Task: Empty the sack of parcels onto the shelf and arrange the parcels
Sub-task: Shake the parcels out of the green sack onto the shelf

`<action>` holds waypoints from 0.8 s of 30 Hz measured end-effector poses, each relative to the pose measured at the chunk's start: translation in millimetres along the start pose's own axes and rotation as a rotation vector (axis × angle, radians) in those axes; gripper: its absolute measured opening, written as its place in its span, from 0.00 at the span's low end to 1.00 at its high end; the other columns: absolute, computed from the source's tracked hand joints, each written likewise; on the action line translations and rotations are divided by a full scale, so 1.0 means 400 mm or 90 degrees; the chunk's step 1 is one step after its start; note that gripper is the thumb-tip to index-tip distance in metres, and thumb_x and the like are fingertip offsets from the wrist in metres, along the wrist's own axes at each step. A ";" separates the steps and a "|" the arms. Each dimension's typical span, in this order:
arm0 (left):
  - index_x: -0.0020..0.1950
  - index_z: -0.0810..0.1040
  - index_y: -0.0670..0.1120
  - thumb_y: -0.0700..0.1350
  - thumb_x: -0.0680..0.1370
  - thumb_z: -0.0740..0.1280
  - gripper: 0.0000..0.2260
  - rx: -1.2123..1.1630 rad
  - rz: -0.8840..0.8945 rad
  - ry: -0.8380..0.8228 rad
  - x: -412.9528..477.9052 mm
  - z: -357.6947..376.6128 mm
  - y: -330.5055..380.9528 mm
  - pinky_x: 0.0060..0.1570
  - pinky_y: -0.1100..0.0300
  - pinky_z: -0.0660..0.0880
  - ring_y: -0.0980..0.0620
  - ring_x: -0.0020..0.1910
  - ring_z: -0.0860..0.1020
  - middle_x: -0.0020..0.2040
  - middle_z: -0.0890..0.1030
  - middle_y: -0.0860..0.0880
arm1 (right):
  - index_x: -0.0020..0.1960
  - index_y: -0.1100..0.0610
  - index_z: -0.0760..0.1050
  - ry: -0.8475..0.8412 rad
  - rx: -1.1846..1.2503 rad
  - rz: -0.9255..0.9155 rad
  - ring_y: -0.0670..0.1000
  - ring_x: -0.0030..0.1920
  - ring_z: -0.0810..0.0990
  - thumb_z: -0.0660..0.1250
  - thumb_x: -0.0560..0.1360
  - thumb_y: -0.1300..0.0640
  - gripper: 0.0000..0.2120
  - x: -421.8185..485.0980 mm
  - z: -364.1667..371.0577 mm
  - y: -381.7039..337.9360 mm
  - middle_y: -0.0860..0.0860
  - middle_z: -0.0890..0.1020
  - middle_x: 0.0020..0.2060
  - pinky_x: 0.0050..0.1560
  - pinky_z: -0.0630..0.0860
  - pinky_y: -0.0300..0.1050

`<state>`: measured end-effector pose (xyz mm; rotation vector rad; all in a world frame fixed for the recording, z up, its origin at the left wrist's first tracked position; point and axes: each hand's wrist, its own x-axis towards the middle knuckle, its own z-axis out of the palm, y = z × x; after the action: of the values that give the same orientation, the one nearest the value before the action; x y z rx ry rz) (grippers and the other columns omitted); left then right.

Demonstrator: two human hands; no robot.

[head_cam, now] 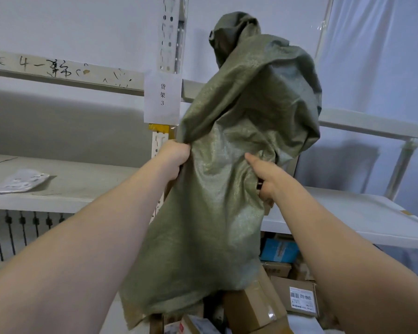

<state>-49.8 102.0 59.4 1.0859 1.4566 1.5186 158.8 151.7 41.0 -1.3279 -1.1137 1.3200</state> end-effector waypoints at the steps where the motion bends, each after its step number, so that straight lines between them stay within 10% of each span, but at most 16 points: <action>1: 0.61 0.73 0.44 0.47 0.79 0.63 0.12 -0.018 -0.011 0.018 0.013 0.003 -0.003 0.57 0.47 0.76 0.42 0.53 0.77 0.54 0.78 0.44 | 0.70 0.58 0.68 -0.013 -0.049 0.010 0.58 0.63 0.77 0.76 0.62 0.34 0.45 -0.004 -0.007 0.009 0.57 0.78 0.64 0.66 0.72 0.60; 8: 0.61 0.75 0.45 0.45 0.80 0.61 0.11 -0.186 -0.088 0.035 0.037 0.030 0.016 0.52 0.48 0.78 0.44 0.50 0.79 0.52 0.79 0.44 | 0.71 0.57 0.68 -0.273 -0.271 0.129 0.62 0.65 0.75 0.79 0.62 0.44 0.42 -0.050 -0.015 0.056 0.57 0.78 0.64 0.66 0.67 0.72; 17: 0.69 0.69 0.49 0.59 0.65 0.78 0.37 -0.136 0.045 -0.084 0.015 -0.001 0.021 0.56 0.45 0.78 0.44 0.54 0.80 0.58 0.80 0.45 | 0.66 0.57 0.73 -0.050 0.056 0.024 0.60 0.65 0.75 0.64 0.79 0.47 0.20 -0.022 0.021 0.018 0.57 0.78 0.64 0.68 0.67 0.67; 24: 0.76 0.63 0.53 0.58 0.47 0.84 0.60 0.080 -0.017 -0.299 -0.010 -0.023 -0.029 0.64 0.42 0.72 0.43 0.62 0.75 0.67 0.74 0.46 | 0.60 0.62 0.75 0.021 0.148 -0.032 0.59 0.49 0.80 0.59 0.82 0.54 0.14 -0.045 0.046 -0.009 0.60 0.81 0.50 0.47 0.78 0.54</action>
<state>-57.4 95.7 47.8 1.3817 1.2389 1.0656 140.4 134.9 47.4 -1.1404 -0.9343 1.3420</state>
